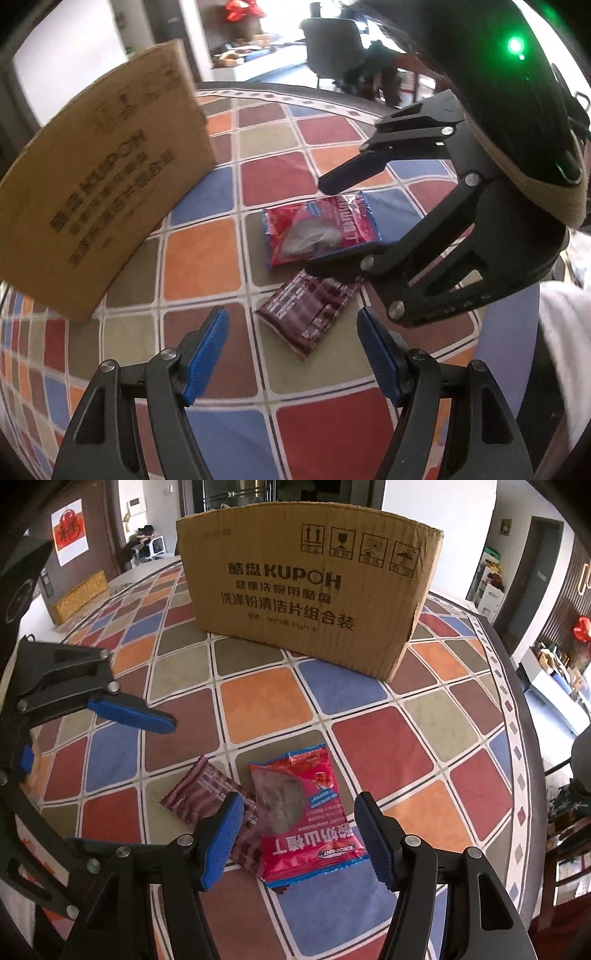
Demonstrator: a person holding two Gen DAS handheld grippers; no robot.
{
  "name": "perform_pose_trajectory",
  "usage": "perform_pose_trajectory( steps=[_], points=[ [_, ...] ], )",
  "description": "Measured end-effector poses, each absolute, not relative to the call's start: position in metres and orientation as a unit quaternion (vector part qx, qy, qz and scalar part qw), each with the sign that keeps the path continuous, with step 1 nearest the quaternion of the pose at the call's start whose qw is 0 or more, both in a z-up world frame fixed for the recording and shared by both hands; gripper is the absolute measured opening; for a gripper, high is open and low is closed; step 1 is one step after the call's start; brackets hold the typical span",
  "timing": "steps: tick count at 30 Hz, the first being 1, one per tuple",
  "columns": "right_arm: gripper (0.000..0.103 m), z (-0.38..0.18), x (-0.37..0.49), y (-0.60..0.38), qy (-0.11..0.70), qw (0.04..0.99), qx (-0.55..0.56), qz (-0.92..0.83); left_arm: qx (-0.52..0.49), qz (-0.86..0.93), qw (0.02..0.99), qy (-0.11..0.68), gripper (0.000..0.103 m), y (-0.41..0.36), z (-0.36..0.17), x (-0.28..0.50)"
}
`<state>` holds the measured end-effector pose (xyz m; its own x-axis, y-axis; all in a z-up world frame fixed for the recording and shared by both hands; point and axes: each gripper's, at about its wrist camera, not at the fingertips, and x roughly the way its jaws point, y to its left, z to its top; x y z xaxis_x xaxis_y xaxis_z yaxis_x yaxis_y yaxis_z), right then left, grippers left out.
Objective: Organize snacks
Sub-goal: 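Grasp the dark red striped bar with the left tool while the right tool grasps the red hawthorn bag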
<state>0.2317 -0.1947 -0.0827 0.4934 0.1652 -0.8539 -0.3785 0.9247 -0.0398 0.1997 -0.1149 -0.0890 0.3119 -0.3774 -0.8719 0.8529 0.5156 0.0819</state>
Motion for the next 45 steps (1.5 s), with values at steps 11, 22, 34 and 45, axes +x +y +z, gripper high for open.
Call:
perform_pose_trajectory(
  steps=[11, 22, 34, 45],
  points=[
    [0.063, -0.092, 0.241, -0.202, 0.491, 0.854, -0.076, 0.152, 0.294, -0.44, 0.733, 0.428, 0.07, -0.13, -0.102, 0.215],
    [0.063, -0.096, 0.24, -0.209, 0.495, 0.854, -0.039, 0.153, 0.286, -0.464, 0.713, 0.441, 0.057, -0.146, -0.111, 0.219],
    [0.047, -0.094, 0.236, -0.212, 0.489, 0.86, -0.018, 0.146, 0.27, -0.43, 0.738, 0.445, 0.045, -0.138, -0.108, 0.204],
    [0.046, -0.087, 0.223, -0.219, 0.471, 0.875, -0.005, 0.116, 0.215, -0.346, 0.784, 0.469, 0.043, -0.11, -0.107, 0.201]
  ],
)
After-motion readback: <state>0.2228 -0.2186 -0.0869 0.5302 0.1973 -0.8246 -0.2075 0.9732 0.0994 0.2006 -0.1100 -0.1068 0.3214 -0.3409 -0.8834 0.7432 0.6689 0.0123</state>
